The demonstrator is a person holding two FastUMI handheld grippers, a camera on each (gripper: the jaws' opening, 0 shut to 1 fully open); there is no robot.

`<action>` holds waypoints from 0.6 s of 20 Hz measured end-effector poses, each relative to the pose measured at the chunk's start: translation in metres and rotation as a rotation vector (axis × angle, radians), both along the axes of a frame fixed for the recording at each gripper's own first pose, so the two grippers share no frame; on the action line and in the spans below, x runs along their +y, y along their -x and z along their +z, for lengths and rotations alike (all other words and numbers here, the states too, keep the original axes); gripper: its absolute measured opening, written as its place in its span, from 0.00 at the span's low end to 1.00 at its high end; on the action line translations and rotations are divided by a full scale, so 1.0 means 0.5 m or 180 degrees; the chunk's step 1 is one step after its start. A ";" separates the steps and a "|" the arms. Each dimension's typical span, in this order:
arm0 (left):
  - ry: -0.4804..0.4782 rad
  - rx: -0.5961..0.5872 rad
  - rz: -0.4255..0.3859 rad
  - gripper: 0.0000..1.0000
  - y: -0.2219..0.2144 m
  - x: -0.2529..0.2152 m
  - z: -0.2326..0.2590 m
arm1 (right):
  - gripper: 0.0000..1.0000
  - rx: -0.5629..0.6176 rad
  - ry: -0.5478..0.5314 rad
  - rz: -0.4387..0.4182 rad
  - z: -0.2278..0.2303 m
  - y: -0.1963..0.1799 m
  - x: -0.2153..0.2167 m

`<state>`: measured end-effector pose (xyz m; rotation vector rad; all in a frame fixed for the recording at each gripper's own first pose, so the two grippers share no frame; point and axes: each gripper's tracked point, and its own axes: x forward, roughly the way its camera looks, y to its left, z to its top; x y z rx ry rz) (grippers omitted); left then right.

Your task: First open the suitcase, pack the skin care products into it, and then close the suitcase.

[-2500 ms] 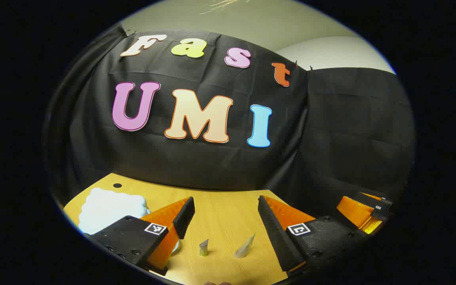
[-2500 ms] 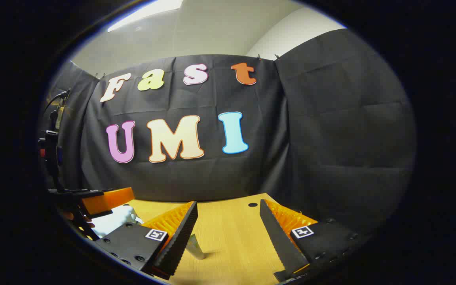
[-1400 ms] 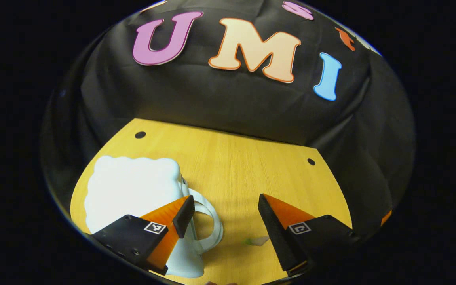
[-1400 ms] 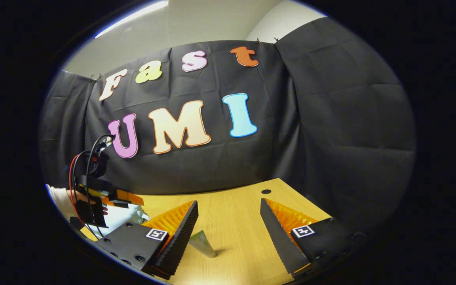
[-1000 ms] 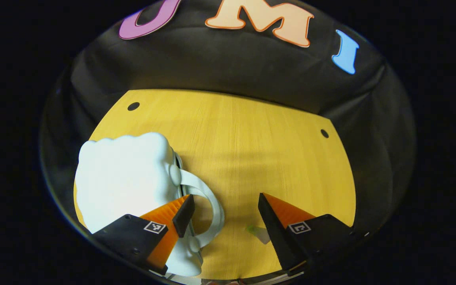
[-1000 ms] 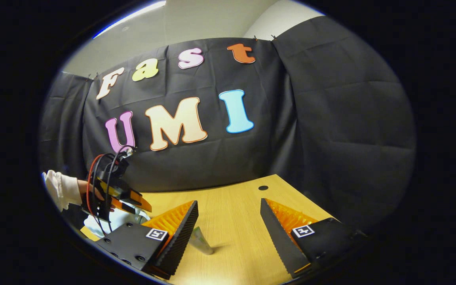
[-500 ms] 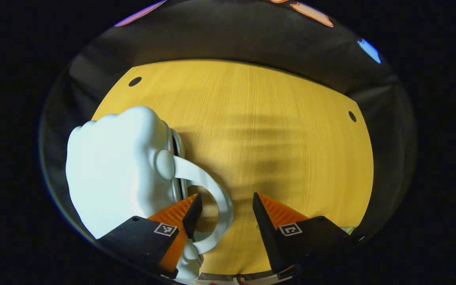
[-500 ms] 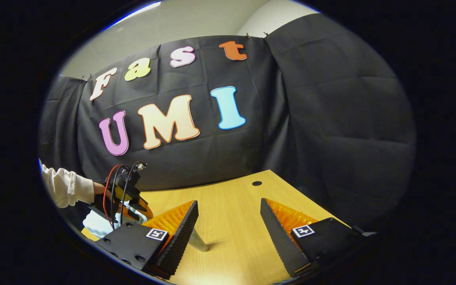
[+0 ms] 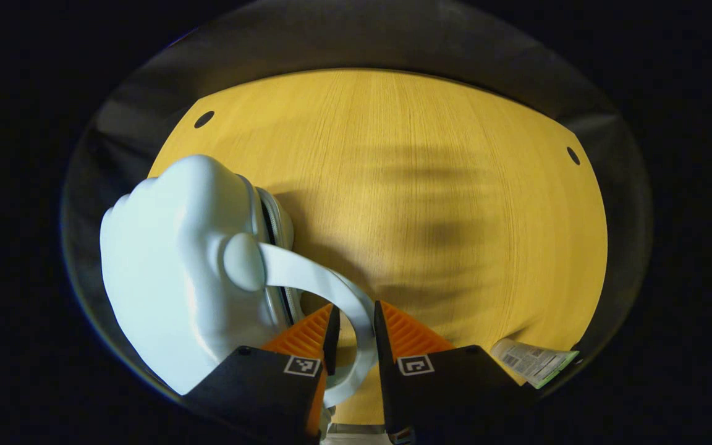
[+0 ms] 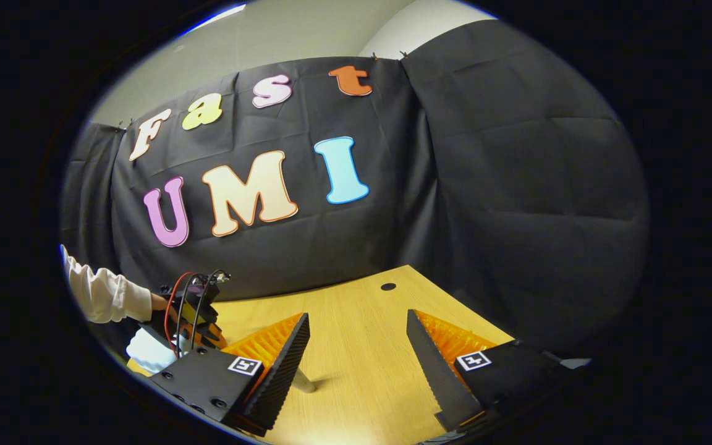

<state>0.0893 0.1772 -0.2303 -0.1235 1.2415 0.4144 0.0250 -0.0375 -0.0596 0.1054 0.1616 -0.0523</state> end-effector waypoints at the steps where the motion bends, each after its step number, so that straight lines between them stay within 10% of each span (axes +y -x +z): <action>1: 0.0043 0.0018 0.0040 0.27 0.001 -0.004 -0.009 | 0.98 -0.0006 -0.0002 -0.0018 0.002 0.000 -0.005; 12: 0.0087 0.0006 0.0049 0.02 -0.002 -0.011 -0.007 | 0.98 -0.0001 0.0056 -0.0035 0.000 0.010 -0.010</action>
